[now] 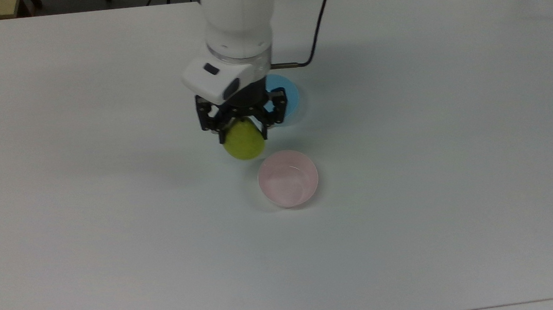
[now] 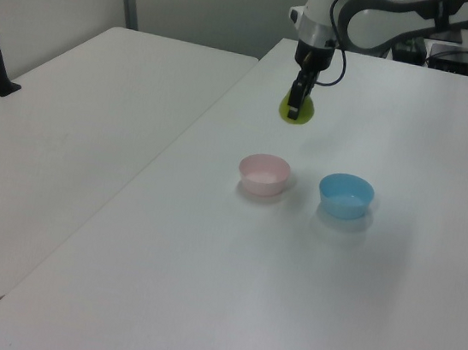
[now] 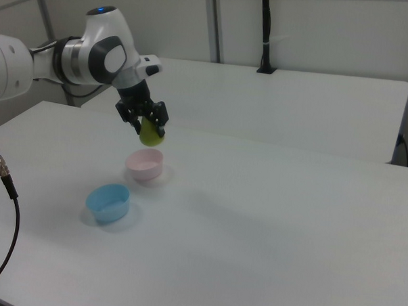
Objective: Place the pear in the bowl
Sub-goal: 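Carry the held pear over the pink bowl and lower it in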
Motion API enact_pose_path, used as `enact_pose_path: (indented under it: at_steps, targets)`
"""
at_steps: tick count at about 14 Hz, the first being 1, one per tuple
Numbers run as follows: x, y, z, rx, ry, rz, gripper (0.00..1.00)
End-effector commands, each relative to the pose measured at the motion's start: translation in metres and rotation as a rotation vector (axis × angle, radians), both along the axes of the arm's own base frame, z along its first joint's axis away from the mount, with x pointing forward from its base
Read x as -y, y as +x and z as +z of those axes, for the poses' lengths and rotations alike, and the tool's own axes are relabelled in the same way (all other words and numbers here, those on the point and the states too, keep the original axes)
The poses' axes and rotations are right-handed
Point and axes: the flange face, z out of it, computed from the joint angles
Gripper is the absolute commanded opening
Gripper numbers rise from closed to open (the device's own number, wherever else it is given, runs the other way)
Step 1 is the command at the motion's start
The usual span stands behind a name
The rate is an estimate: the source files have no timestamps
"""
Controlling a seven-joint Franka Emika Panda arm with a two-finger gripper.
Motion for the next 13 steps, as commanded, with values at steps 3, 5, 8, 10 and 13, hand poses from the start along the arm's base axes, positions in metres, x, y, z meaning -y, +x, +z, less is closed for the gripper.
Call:
enact_pose_path:
  at_steps: [3, 5, 8, 10, 13]
  targets:
    - [-0.058, 0.013, -0.040, 0.061, 0.035, 0.022, 0.38]
    - [-0.067, 0.018, -0.055, 0.092, 0.046, 0.015, 0.38]
    - [-0.080, 0.020, -0.078, 0.086, 0.043, 0.022, 0.38]
    - [-0.081, 0.020, -0.081, 0.087, 0.040, 0.026, 0.40]
    - [-0.081, 0.021, -0.102, 0.067, 0.027, 0.033, 0.40]
